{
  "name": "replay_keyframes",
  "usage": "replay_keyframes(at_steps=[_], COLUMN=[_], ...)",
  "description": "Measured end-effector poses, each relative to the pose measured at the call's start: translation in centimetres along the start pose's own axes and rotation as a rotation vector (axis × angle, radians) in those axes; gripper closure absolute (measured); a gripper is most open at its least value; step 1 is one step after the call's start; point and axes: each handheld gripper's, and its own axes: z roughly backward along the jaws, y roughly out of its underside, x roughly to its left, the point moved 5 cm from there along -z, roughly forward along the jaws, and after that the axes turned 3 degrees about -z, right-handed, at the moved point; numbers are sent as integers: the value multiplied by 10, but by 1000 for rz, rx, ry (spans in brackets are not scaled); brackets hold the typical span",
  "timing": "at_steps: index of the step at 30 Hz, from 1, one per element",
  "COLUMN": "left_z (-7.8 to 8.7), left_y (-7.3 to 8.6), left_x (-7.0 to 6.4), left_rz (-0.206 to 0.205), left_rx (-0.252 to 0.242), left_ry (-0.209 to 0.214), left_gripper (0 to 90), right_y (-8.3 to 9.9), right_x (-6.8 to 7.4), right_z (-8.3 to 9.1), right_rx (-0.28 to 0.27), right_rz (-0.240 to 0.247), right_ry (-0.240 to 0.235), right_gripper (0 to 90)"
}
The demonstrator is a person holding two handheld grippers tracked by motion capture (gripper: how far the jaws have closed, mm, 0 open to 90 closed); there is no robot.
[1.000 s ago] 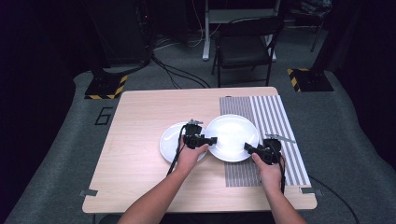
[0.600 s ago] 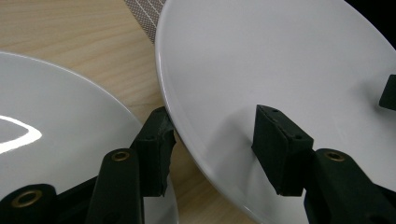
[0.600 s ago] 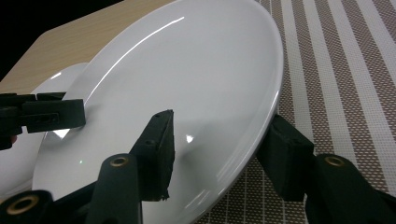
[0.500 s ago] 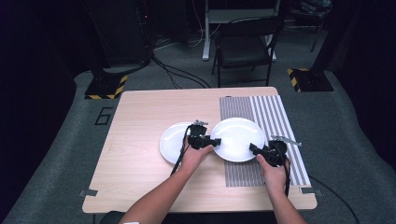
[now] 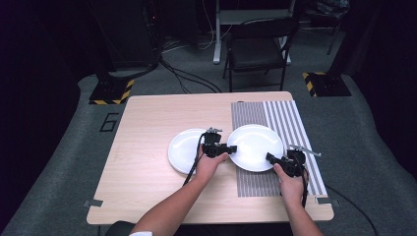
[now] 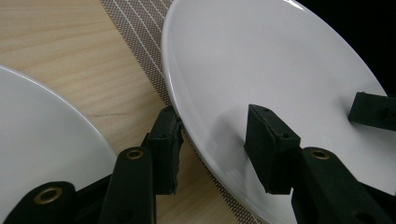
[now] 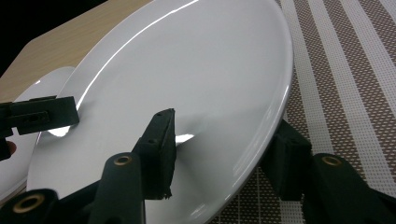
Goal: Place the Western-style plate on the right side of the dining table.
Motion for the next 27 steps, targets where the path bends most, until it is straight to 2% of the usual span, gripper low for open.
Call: replay_keyframes(at_steps=[7,21,22,27], left_z=[-4,-11,-12,-14], left_y=[-3,-9,-9,-10], left_x=[-5,-10,-11,-12], left_rz=[9,-3,10,-1], left_rx=[-1,2,1,1], left_ry=[7,28,30,34], left_gripper=[569,574,575,580], right_y=[-3,-5,-5,-5], right_x=[-6,-12,-12,-15], right_z=[2,7,7,8], right_rx=[-10,-28,-26,-28], right_rz=[-9,-24,-31,-33], right_ry=[5,6,10,14], right_gripper=[489,491,492,492])
